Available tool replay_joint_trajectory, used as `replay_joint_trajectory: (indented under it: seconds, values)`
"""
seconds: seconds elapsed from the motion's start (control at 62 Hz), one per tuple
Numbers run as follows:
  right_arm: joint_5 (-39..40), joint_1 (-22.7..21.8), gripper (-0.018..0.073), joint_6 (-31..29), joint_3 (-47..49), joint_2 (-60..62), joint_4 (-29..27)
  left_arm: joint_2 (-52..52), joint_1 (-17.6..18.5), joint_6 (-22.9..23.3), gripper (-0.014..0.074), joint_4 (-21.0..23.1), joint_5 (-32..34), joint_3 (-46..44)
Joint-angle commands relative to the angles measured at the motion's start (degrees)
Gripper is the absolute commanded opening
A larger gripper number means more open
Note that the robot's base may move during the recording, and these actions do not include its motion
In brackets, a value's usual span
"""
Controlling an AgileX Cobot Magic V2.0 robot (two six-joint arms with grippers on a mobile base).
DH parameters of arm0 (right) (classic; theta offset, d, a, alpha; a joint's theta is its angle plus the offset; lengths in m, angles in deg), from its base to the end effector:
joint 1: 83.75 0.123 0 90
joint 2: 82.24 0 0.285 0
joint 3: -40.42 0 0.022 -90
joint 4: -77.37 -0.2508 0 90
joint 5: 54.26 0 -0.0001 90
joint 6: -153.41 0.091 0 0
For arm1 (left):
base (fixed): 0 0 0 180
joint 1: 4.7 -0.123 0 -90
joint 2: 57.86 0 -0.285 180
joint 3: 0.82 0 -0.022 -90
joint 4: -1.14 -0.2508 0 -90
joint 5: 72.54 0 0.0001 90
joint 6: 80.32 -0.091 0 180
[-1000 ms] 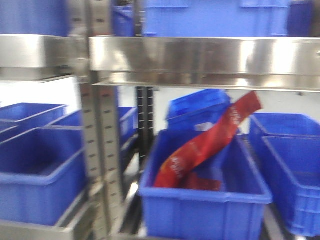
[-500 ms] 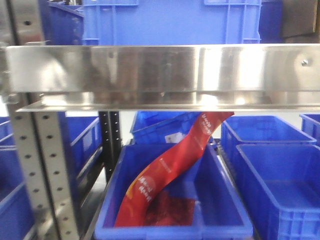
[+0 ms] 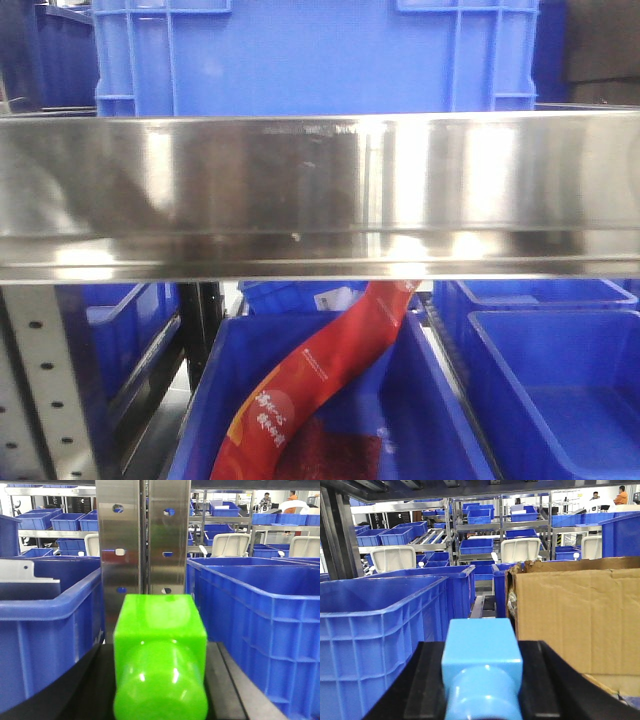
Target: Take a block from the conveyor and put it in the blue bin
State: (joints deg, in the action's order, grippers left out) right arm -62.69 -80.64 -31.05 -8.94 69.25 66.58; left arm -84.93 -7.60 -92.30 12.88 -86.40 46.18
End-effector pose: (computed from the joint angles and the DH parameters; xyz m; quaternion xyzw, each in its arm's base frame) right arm 0.0806 0.0069 0.3392 0.0085 0.6829 0.0687 0.7272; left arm 0.0723 -0.0008 0.3463 0.0035 0.6925 0.0050 0.7214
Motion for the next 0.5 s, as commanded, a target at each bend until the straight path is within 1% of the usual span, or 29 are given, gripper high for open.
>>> replay_joint_trajectory:
  seconds: [0.0, 0.484]
  values:
    - [0.7, 0.0, -0.0162, -0.2, 0.4, 0.0, 0.1, 0.3, 0.5, 0.1, -0.0111, -0.1, 1.3, -0.1]
    - [0.7, 0.0, -0.0162, -0.2, 0.4, 0.0, 0.1, 0.3, 0.5, 0.1, -0.0111, -0.1, 1.3, -0.1]
